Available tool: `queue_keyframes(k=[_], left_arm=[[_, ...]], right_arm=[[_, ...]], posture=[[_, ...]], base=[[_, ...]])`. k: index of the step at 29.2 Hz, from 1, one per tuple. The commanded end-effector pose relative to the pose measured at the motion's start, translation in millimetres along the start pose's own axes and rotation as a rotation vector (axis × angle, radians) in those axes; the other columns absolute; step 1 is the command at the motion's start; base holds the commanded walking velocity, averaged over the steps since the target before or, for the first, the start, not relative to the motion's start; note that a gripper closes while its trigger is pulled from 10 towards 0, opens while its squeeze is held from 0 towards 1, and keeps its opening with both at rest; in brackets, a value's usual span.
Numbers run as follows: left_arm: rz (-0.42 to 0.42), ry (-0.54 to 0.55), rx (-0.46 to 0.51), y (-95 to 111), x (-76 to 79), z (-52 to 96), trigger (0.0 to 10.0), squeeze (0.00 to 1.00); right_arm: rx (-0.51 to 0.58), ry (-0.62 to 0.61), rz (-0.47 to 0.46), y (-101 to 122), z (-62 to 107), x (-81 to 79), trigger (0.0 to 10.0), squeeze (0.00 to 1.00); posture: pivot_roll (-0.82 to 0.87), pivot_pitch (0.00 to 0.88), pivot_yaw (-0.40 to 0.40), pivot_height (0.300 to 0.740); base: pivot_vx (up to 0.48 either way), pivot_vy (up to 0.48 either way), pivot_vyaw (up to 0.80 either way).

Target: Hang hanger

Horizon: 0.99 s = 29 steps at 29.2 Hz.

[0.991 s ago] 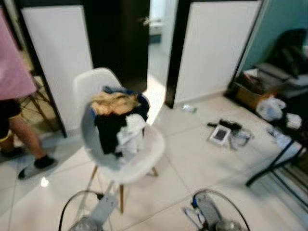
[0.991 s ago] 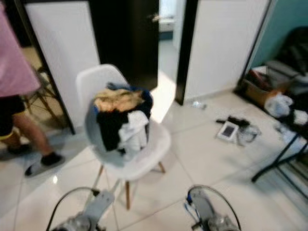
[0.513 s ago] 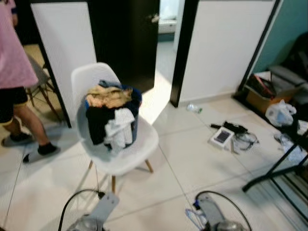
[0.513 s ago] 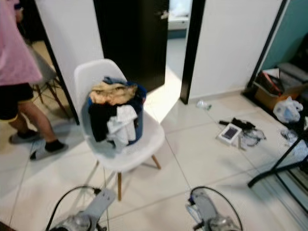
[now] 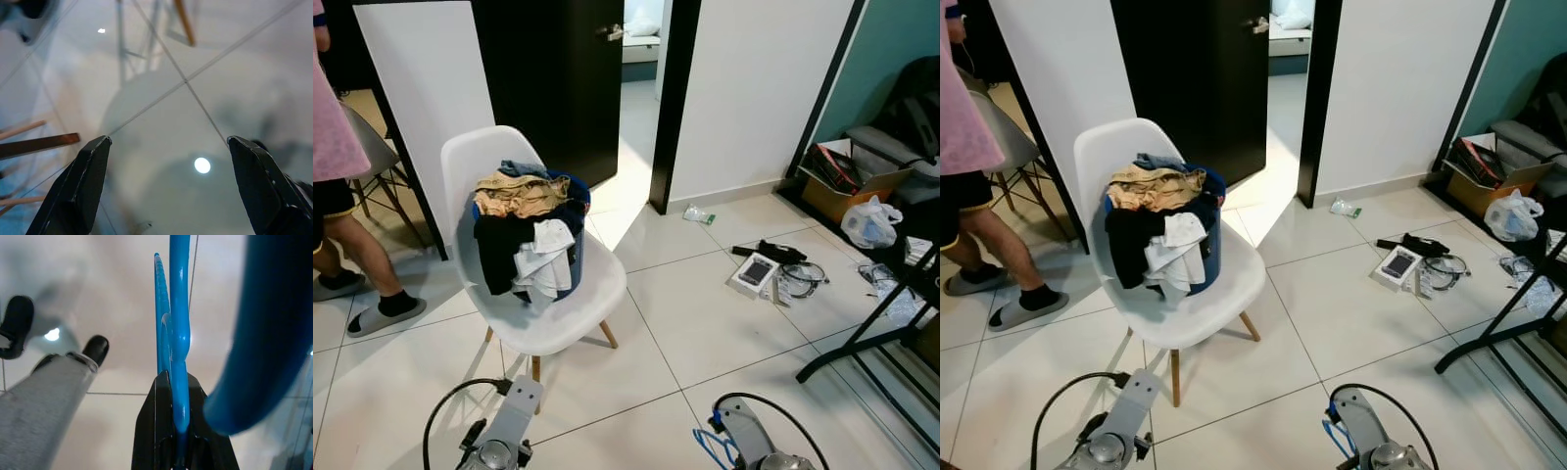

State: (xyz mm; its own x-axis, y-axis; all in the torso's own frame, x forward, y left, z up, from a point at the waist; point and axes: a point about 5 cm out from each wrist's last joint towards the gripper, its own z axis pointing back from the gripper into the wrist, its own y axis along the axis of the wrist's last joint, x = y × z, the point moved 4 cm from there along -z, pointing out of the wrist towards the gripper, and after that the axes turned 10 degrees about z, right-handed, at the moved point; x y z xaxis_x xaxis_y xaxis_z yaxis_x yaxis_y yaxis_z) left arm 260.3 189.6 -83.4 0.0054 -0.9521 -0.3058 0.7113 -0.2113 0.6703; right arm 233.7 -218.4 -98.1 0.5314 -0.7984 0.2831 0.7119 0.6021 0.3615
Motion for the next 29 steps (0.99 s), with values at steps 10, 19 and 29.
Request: queue_keyframes(k=[10, 19, 29], left_arm=[[0.176, 0.228, 0.245, 88, -91.5, -9.3, 10.0, 0.00], [0.226, 0.266, 0.537, 163, -104.3, 7.1, 10.0, 0.00], [0.221, 0.280, 0.734, 211, -112.5, 28.5, 10.0, 0.00]], right_arm=[[0.031, -0.008, -0.028, 2, 0.1, 0.7, 10.0, 0.00], [0.043, 0.003, -0.041, 3, 0.2, -0.5, 10.0, 0.00], [0.074, 0.003, -0.050, 7, 0.2, -0.9, 10.0, 0.00]], posture=[[0.00, 0.000, -0.022, 0.740], [0.00, 0.000, -0.021, 0.740], [0.00, 0.000, -0.017, 0.740]], base=[[0.346, 0.000, 0.00], [0.352, 0.000, -0.71], [0.355, 0.000, 0.00]])
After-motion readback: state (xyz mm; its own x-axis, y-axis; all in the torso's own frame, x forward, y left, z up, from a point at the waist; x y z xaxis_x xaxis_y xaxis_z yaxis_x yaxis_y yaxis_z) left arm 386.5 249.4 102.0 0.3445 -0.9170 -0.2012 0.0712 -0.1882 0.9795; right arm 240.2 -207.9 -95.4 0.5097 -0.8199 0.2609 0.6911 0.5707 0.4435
